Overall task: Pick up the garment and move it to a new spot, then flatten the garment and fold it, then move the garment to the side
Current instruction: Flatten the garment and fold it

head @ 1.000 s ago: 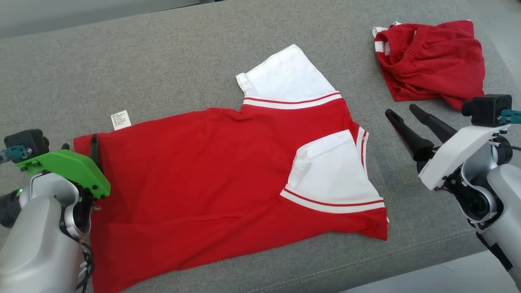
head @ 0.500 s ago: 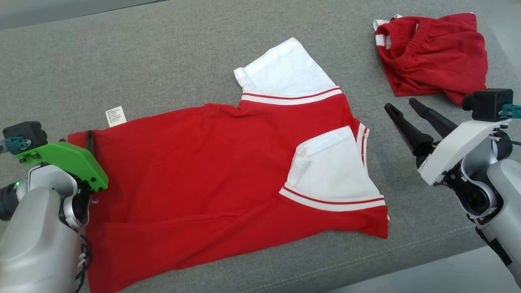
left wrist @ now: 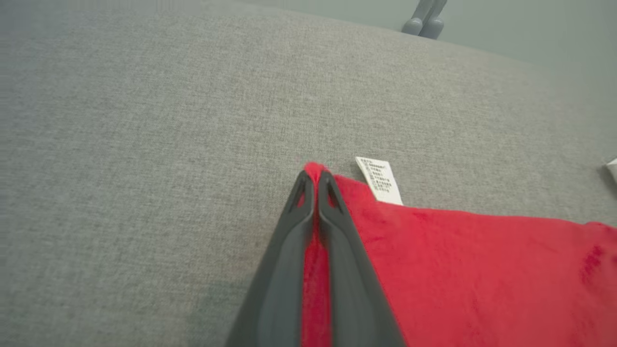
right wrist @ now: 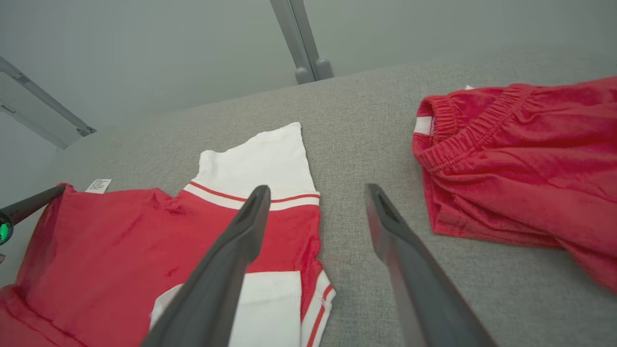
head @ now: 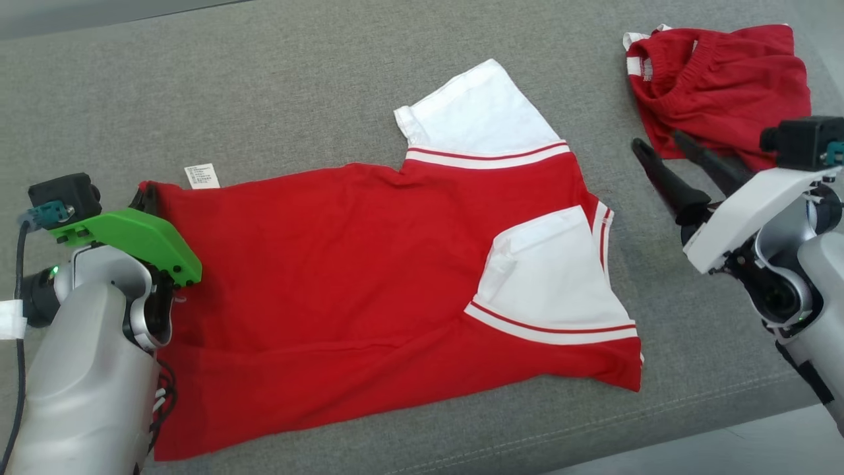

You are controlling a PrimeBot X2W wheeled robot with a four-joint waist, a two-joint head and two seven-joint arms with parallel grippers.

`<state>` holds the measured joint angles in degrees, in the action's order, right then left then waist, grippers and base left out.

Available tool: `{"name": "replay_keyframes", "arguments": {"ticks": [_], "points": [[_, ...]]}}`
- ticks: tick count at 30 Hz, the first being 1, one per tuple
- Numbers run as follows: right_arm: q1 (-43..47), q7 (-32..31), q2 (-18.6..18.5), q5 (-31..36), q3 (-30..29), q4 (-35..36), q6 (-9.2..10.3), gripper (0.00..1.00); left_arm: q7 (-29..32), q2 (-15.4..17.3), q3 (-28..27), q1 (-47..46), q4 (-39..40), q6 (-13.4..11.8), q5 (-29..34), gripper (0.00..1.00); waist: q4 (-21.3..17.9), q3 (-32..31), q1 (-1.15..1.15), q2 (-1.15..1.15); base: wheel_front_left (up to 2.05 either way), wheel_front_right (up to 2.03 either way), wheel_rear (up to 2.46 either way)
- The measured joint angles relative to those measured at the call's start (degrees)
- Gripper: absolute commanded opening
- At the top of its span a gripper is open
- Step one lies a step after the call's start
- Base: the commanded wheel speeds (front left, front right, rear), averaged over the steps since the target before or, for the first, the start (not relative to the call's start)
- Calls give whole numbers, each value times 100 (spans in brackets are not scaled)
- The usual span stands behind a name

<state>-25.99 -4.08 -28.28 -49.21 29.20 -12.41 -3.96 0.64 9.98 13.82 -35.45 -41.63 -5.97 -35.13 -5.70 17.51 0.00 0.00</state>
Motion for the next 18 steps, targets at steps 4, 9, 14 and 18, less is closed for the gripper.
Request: {"name": "replay_keyframes", "arguments": {"ticks": [4,9,14,18], "points": [[-399,-147,-58,107,1,-87,1,100,-276,-108,-29,-23,210,111,-9,0,134,8,0,0,0,0,0],[-837,-445,-79,201,82,-363,12,100,-579,-393,44,-17,413,245,-60,0,359,53,0,0,0,0,0],[-1243,-724,-104,305,97,-730,100,100,-949,-571,285,21,653,341,63,0,642,122,0,0,0,0,0],[-1541,-983,-141,388,149,-1017,157,100,-1166,-647,464,68,818,352,178,0,889,204,0,0,0,0,0]]}}
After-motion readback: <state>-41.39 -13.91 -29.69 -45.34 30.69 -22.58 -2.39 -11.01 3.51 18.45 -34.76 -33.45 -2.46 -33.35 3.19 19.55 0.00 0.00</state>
